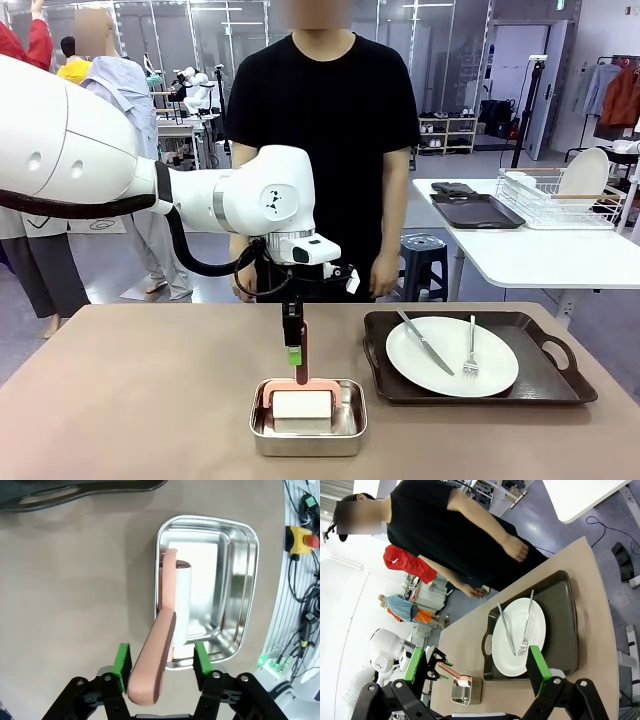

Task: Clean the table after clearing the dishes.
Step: Place the Lint Roller back on top of the Airtight Container.

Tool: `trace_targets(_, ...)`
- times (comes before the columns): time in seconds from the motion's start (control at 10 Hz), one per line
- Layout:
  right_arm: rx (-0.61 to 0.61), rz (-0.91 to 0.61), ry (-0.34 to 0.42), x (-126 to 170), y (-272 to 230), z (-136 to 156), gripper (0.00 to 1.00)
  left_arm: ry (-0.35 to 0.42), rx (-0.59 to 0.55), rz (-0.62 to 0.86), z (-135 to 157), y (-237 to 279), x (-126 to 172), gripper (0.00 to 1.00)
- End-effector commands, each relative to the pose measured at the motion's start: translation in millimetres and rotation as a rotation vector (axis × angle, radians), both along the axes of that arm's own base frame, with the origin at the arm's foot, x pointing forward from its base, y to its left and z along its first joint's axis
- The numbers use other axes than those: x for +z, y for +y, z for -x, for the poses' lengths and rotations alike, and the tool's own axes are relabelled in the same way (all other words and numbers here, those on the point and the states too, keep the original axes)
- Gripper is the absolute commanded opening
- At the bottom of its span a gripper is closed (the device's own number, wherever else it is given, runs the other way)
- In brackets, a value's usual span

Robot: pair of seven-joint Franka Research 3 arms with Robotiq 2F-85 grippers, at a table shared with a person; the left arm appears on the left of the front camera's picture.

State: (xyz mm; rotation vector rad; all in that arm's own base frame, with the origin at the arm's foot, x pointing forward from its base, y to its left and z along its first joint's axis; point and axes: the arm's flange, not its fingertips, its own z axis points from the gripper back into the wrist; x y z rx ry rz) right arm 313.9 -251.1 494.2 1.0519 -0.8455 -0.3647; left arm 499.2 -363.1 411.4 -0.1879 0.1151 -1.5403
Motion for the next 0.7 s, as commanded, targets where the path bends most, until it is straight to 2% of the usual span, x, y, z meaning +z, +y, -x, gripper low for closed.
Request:
trace_targets(0.0,0.004,-0.004,-0.017,2,0,2,1.0,-0.043,0.01,0.01,6,5,5,1.0)
trace_targets(0.3,0.004,-0.004,-0.017,2,0,2,1.0,-0.064,0.017,0.023,9,7,7,1.0)
trace_targets(0.4,0.004,-0.004,-0.017,2,0,2,1.0,-0.081,0.051,0.027,11,10,8,1.0)
trace_targets(0.5,0.004,-0.004,-0.017,2,0,2,1.0,-0.028,0.002,0.015,-1,-1,8,1.0)
trace_targets(0.6,0.004,-0.004,-0.017,2,0,2,1.0,-0.028,0.002,0.015,-1,-1,8,1.0)
